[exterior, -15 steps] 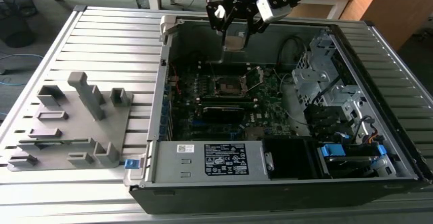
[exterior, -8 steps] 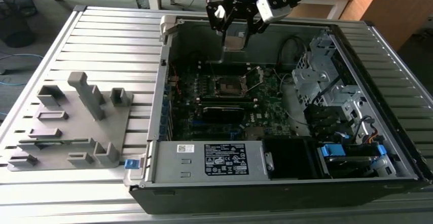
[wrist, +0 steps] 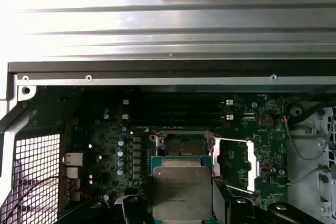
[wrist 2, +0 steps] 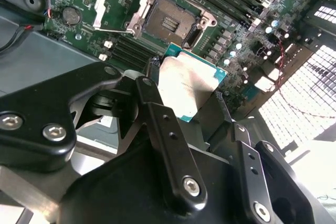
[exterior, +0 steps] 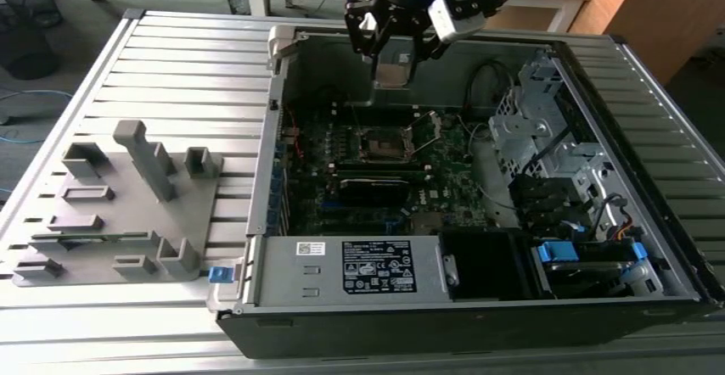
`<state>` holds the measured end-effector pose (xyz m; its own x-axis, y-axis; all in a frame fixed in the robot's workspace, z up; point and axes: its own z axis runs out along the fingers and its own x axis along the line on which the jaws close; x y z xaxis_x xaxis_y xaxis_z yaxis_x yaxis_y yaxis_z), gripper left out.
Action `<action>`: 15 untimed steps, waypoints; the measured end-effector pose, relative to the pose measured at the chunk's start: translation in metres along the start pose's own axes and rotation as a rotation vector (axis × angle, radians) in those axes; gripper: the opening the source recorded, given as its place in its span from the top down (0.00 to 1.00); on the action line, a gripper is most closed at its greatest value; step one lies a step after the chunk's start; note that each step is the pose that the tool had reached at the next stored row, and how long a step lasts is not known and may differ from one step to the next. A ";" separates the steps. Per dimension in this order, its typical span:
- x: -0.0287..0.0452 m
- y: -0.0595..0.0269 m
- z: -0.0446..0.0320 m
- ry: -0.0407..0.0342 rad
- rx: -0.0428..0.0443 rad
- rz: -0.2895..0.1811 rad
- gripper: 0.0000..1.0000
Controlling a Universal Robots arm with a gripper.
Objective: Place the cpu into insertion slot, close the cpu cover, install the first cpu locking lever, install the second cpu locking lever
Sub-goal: 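Place the cpu into insertion slot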
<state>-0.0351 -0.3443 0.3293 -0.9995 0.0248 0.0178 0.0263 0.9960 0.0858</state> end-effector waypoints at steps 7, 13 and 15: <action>0.0000 -0.0002 0.0027 0.0000 0.0012 0.000 0.46; -0.0001 -0.0003 0.0037 -0.0002 0.0008 0.000 0.46; -0.0001 -0.0003 0.0042 0.0000 0.0011 0.000 0.46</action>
<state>-0.0351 -0.3443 0.3251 -0.9995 0.0248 0.0178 0.0263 0.9961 0.0847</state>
